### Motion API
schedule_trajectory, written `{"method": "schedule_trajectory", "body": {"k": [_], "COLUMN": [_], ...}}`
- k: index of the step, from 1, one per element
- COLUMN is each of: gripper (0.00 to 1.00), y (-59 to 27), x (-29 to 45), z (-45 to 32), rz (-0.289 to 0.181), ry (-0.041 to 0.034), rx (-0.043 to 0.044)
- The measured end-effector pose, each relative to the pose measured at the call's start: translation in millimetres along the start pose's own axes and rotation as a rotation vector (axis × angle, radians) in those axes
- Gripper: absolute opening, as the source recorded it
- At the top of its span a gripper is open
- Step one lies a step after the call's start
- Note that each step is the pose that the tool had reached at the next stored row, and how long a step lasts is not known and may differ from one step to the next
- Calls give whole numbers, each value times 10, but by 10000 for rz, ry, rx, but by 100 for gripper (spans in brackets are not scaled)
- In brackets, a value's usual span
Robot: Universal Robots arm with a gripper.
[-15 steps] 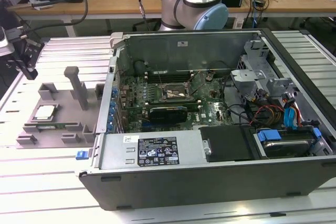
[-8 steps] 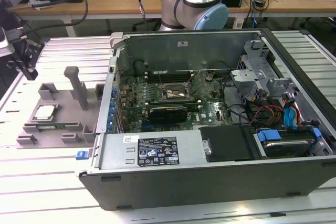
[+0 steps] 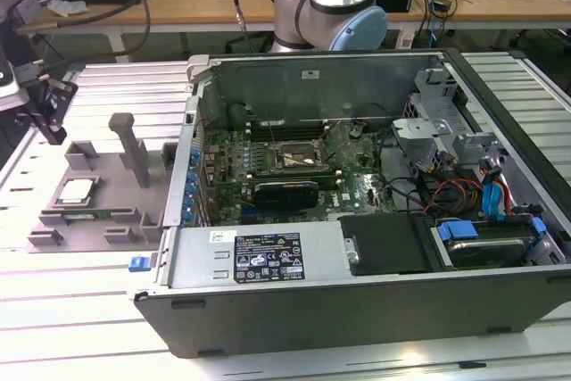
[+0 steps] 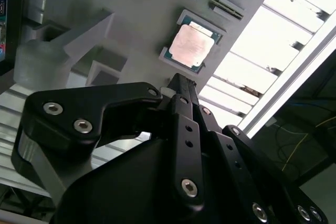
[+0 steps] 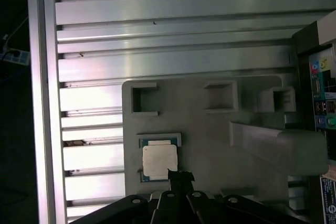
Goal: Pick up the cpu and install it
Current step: 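Pick up the cpu and move it towards the insertion slot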
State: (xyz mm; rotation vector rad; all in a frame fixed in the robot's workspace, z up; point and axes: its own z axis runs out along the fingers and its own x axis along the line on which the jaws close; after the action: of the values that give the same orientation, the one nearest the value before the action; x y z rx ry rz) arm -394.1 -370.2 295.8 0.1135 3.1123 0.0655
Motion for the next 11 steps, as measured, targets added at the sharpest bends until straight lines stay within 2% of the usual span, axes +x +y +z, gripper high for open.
{"method": "schedule_trajectory", "body": {"k": [9,11], "gripper": [11,11], "y": [-14,-19], "x": [77,82], "z": [180,256], "rz": [-2,1], "ry": [-1,0], "rx": [-1,-1]}}
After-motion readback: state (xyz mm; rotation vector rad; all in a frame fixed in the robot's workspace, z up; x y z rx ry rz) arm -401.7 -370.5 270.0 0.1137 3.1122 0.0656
